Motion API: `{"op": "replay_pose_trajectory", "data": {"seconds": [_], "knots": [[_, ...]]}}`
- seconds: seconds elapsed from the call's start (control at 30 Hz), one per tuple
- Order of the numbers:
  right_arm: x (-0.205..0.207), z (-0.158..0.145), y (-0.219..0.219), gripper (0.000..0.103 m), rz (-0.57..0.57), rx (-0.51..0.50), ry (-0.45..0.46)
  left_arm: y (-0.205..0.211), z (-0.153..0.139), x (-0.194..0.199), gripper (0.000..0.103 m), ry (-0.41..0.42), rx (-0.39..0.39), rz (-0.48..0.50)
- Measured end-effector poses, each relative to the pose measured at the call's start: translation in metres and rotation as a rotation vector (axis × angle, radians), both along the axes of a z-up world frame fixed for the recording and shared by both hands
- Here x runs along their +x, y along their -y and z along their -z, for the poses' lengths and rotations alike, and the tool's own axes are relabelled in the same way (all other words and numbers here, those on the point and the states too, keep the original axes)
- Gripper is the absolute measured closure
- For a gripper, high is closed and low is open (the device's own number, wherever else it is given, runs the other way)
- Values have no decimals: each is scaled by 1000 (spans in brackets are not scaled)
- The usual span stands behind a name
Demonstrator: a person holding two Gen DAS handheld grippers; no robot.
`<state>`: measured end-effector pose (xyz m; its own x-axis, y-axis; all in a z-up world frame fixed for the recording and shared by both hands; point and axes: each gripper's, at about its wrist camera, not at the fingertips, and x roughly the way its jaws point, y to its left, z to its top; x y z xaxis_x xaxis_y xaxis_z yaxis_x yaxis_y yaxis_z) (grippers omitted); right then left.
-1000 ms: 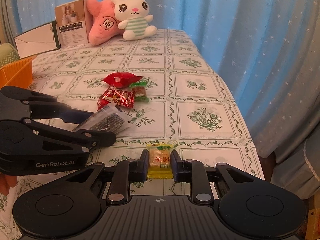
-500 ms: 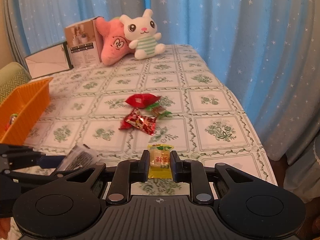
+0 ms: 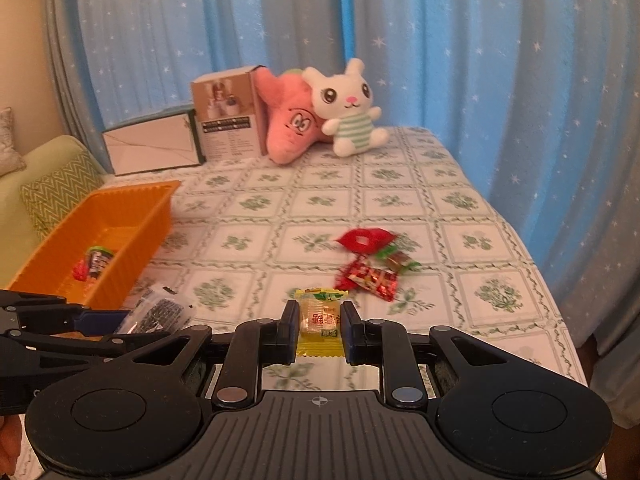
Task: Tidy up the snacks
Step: 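Carry the yellow packet and clear stick bag over the orange tray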
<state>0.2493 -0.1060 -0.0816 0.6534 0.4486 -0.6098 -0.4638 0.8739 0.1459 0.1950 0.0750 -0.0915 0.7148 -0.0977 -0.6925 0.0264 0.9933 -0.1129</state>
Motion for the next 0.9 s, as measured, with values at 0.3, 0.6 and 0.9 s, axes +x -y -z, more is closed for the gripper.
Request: {"op": "replay_pose_trajectory", "data": {"seconds": [0.3, 0.6, 0.9], "knots": [[-15, -21, -49, 81, -88, 50, 38, -41, -32, -26, 69, 40, 14, -78], [-27, -31, -97, 81, -158, 79, 47, -83, -49, -51, 69, 55, 28, -142], [-39, -33, -135, 81, -223, 74, 52, -116, -55, -70, 69, 63, 32, -198]]}}
